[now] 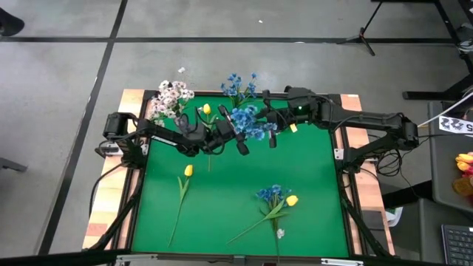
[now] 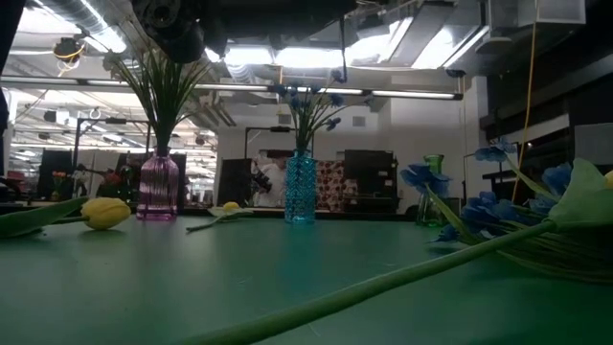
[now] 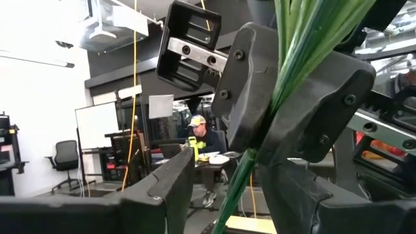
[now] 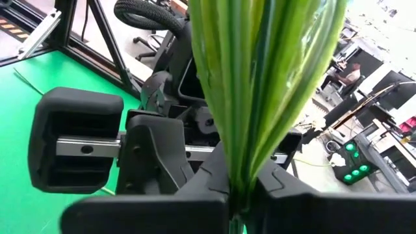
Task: Sort flowers into vase by color
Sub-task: Put the top blue flowers into the blue vase
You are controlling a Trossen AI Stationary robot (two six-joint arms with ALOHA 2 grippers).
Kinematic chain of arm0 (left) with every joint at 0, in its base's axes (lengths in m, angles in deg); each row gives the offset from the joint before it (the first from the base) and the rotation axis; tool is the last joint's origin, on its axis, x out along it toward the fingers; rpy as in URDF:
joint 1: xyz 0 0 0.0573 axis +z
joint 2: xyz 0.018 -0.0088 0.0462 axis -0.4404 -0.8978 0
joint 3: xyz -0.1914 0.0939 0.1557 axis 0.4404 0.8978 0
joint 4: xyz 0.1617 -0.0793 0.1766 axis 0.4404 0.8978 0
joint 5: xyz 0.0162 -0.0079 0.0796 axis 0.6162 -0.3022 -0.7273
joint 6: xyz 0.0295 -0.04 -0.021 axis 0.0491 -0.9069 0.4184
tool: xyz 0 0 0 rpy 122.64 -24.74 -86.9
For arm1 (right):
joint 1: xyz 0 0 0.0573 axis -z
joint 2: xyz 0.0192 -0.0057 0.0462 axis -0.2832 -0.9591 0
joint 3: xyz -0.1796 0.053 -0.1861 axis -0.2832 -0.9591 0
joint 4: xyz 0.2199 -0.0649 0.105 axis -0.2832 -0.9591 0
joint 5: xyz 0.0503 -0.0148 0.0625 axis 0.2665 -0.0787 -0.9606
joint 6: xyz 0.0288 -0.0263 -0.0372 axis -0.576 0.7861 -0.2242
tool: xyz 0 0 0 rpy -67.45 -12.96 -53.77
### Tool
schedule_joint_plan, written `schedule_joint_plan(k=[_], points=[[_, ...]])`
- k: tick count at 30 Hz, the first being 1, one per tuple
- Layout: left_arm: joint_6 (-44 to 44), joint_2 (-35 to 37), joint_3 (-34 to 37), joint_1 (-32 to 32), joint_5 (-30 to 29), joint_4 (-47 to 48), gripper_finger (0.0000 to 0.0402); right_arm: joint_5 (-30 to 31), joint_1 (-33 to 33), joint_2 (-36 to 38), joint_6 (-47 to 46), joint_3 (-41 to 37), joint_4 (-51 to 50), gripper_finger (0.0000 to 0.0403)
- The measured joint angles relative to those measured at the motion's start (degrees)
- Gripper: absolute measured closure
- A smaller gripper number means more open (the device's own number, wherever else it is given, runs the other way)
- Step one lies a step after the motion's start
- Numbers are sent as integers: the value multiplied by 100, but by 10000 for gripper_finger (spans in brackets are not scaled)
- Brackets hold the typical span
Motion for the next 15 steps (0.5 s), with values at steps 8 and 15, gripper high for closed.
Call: schedule_joint_plan(k=[8,15], points=[[-2,0,-1,-1,27,316,299,176,2,0,6,0,-195,372],[146,0,0,-3,37,395,389,241,4,0,10,0,-365,376]])
